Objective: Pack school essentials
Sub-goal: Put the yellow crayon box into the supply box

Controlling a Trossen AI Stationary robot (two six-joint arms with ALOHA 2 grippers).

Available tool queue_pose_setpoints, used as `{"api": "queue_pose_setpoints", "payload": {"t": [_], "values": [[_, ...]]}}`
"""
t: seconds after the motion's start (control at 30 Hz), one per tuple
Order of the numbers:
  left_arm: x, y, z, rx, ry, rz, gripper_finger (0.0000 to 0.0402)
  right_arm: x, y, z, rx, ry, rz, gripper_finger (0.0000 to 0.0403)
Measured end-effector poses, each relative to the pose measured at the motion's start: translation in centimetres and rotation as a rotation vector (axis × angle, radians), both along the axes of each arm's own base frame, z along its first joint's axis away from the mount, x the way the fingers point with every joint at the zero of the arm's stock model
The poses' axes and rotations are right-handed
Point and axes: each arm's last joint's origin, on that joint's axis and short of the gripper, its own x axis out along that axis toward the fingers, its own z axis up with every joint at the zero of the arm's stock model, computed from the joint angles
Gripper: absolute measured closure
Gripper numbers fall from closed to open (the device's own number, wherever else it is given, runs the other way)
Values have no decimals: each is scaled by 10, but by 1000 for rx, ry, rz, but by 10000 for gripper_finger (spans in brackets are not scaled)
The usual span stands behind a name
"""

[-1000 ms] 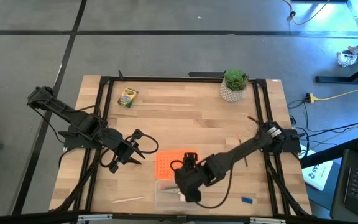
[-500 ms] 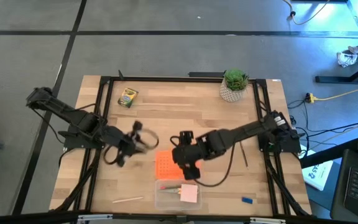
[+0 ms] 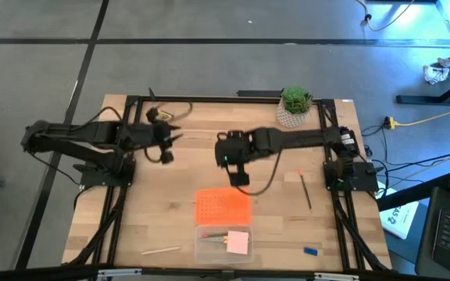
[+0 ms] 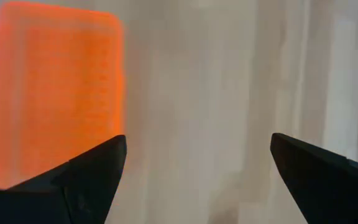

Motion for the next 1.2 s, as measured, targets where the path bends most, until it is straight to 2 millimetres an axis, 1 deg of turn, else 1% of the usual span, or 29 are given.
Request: {"api": "queue_pose_setpoints", "payload": {"t": [0.13, 0.27, 0.4, 0.53, 0.67, 0.77, 0.87, 0.93, 1.0, 1.1, 1.2], "values": [[-10, 20, -4, -70, 25, 156, 298, 1, -31, 0, 13, -8, -107, 5], [-18, 35, -13, -195, 76, 251, 298, -1, -50, 1, 44, -18, -229, 5], [-22, 48, -19, -296, 117, 290, 298, -9, -58, 10, 47, -19, -255, 5], [-22, 61, -22, -335, 122, 349, 298, -25, -60, 31, 15, -52, -267, 5], [-23, 73, -27, -398, 137, 381, 298, -42, -61, 51, -56, -90, -324, 5], [-23, 81, -30, -431, 150, 394, 298, -48, -61, 59, -74, -120, -338, 5], [-22, 87, -34, -455, 170, 390, 298, -46, -60, 56, -73, -152, -330, 5], [-22, 90, -35, -468, 178, 388, 298, -44, -59, 44, -77, -171, -307, 5], [-22, 92, -36, -464, 191, 387, 298, -45, -57, 29, -42, -184, -281, 5], [-23, 93, -36, -465, 193, 394, 298, -52, -56, 14, 6, -247, -274, 5], [-24, 93, -36, -462, 194, 397, 298, -63, -55, 6, 30, -335, -279, 5]]}}
